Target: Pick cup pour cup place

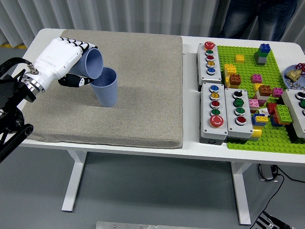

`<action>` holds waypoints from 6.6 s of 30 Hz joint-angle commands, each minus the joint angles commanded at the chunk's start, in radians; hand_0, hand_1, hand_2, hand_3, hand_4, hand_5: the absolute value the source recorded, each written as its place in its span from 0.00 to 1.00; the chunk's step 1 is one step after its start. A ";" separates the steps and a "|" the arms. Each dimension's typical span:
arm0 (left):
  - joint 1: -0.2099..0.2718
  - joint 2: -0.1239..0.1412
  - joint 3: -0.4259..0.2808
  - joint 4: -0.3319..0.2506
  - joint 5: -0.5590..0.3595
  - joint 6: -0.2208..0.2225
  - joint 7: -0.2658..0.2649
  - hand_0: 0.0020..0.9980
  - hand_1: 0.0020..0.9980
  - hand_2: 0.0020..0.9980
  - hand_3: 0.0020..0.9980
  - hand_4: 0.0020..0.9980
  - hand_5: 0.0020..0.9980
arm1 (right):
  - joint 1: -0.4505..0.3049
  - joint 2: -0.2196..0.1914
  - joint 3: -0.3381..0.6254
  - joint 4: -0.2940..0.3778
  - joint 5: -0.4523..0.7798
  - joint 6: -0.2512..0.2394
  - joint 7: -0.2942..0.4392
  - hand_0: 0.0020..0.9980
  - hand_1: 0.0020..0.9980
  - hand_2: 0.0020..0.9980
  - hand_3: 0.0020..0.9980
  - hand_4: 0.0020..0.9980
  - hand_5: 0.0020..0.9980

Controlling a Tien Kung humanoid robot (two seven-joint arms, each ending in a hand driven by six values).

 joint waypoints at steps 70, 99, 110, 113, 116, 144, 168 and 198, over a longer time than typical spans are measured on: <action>-0.060 0.034 0.080 -0.014 0.000 0.034 0.050 0.50 0.54 0.66 0.55 0.46 0.00 | -0.004 0.000 0.006 0.000 -0.002 -0.008 0.005 0.76 0.68 0.70 0.61 0.20 0.27; -0.033 -0.012 -0.027 0.034 -0.067 0.111 -0.101 0.49 0.53 0.63 0.54 0.44 0.00 | -0.003 0.004 0.015 0.000 -0.008 -0.010 0.004 0.76 0.68 0.70 0.61 0.20 0.26; -0.005 -0.105 -0.140 0.165 -0.518 0.000 -0.216 0.49 0.53 0.64 0.55 0.45 0.00 | -0.011 0.013 0.005 0.000 -0.004 -0.011 0.000 0.76 0.68 0.70 0.61 0.20 0.26; -0.005 -0.135 -0.166 0.208 -0.641 -0.004 -0.230 0.49 0.53 0.64 0.55 0.45 0.00 | -0.014 0.015 0.000 0.000 -0.003 -0.010 -0.001 0.76 0.68 0.70 0.61 0.20 0.26; 0.003 -0.170 -0.197 0.263 -0.771 0.006 -0.262 0.50 0.53 0.62 0.54 0.45 0.00 | -0.017 0.017 -0.008 0.000 0.002 -0.010 0.000 0.76 0.68 0.70 0.61 0.20 0.26; 0.137 -0.394 -0.250 0.444 -1.189 0.103 -0.374 0.53 0.56 0.63 0.54 0.48 0.00 | -0.002 0.024 -0.006 0.000 0.000 -0.003 0.000 0.76 0.68 0.71 0.61 0.20 0.26; 0.173 -0.404 -0.287 0.431 -1.126 0.049 -0.395 0.64 0.69 0.85 0.74 0.78 0.09 | 0.000 0.024 0.003 0.000 -0.011 0.004 -0.004 0.76 0.68 0.71 0.61 0.20 0.26; 0.219 -0.393 -0.301 0.371 -1.095 0.018 -0.387 0.67 0.73 0.90 0.92 0.86 0.18 | -0.005 0.027 -0.002 0.000 -0.013 -0.002 -0.008 0.76 0.68 0.71 0.61 0.20 0.26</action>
